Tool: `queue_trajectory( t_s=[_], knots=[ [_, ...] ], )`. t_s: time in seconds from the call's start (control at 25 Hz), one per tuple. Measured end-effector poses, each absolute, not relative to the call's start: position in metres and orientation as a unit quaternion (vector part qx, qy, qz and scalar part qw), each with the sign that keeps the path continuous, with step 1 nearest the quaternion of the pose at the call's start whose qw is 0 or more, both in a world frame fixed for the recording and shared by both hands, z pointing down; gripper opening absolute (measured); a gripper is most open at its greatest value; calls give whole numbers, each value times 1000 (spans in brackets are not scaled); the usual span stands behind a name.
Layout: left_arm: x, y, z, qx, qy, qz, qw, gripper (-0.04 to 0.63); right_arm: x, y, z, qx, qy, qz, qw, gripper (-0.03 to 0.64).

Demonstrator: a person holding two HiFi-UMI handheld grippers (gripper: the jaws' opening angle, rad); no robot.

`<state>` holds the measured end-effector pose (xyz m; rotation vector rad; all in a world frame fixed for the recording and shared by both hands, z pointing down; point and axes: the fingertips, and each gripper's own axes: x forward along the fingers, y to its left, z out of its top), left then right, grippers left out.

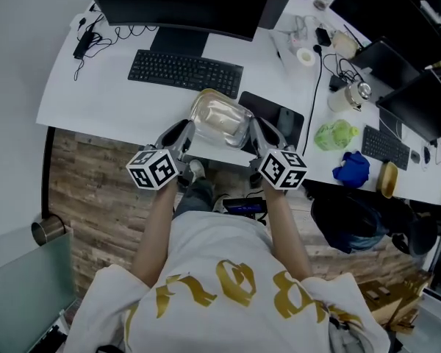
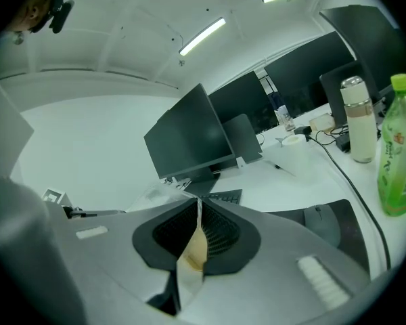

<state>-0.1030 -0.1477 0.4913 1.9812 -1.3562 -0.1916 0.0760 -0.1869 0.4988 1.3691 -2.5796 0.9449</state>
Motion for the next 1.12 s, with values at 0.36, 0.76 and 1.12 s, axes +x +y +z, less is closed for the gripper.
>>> queue_trajectory(
  t_s=[0.36, 0.76, 1.12],
  knots=[
    [-108, -124, 460, 760, -543, -122, 334, 48, 72, -162, 471, 429, -859, 278, 26, 44],
    [-114, -99, 438, 761, -547, -145, 317, 46, 68, -137, 447, 421, -867, 267, 12, 43],
    [-120, -91, 431, 764, -544, -147, 313, 44, 62, -128, 437, 420, -868, 264, 5, 43]
  ],
)
